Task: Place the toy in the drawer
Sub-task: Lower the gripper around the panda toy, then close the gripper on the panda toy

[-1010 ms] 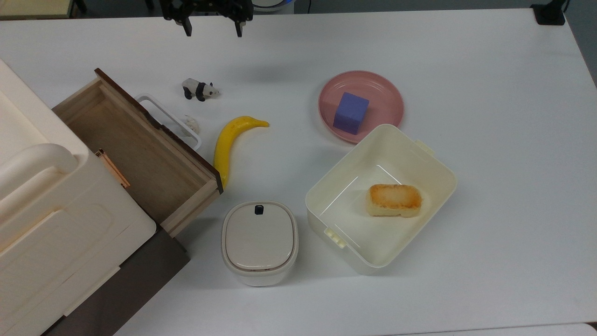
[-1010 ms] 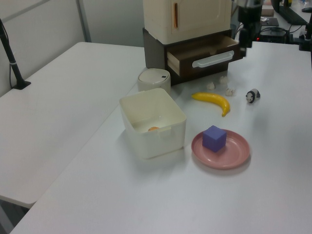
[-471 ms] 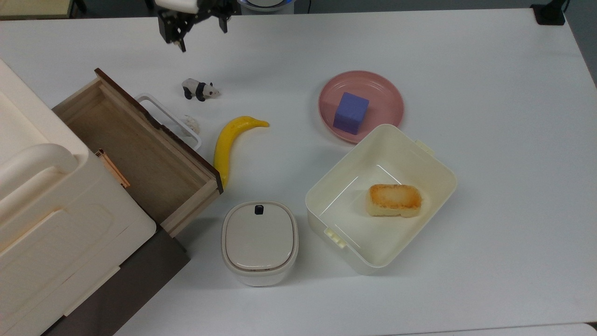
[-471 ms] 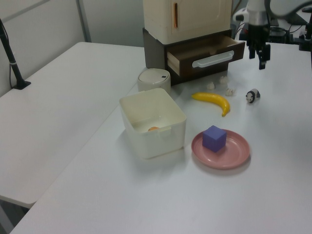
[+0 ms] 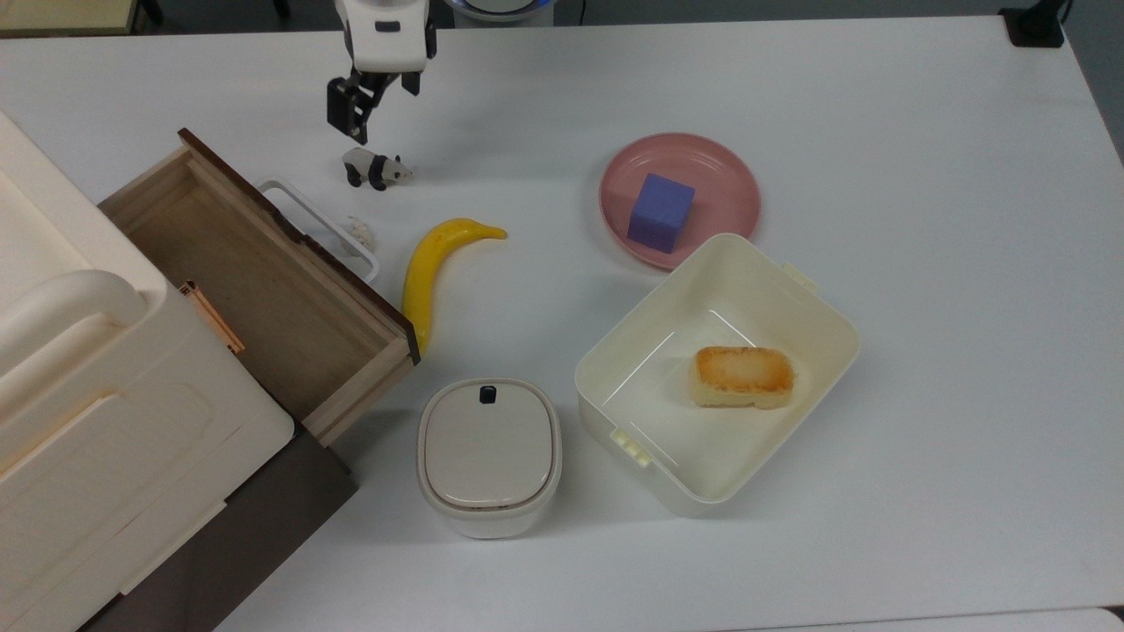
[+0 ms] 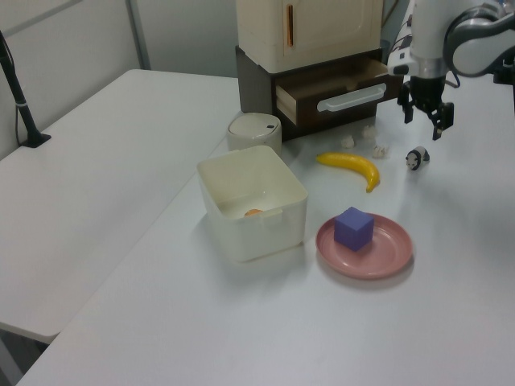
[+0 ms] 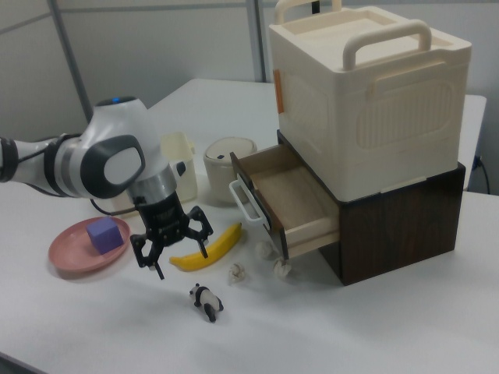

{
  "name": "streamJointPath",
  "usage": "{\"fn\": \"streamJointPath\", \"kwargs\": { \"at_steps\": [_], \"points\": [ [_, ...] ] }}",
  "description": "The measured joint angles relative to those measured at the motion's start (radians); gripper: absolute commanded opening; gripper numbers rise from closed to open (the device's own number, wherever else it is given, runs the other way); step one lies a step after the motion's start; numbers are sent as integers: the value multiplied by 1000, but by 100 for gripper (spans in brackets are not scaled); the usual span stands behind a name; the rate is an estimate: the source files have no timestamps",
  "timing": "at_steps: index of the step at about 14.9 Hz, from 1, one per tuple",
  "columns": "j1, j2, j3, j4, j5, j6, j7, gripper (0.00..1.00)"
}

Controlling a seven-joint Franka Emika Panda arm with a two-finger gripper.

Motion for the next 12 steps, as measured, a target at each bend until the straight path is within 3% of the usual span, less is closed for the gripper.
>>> {"fn": "streamJointPath", "kwargs": {
  "at_steps": [7, 10, 12],
  "points": [
    [-1, 136, -31, -14, -161, 143, -31, 90],
    [1, 175, -31, -14, -189, 153, -31, 71],
    [3, 183, -31, -14, -189, 153, -31, 64]
  ]
}}
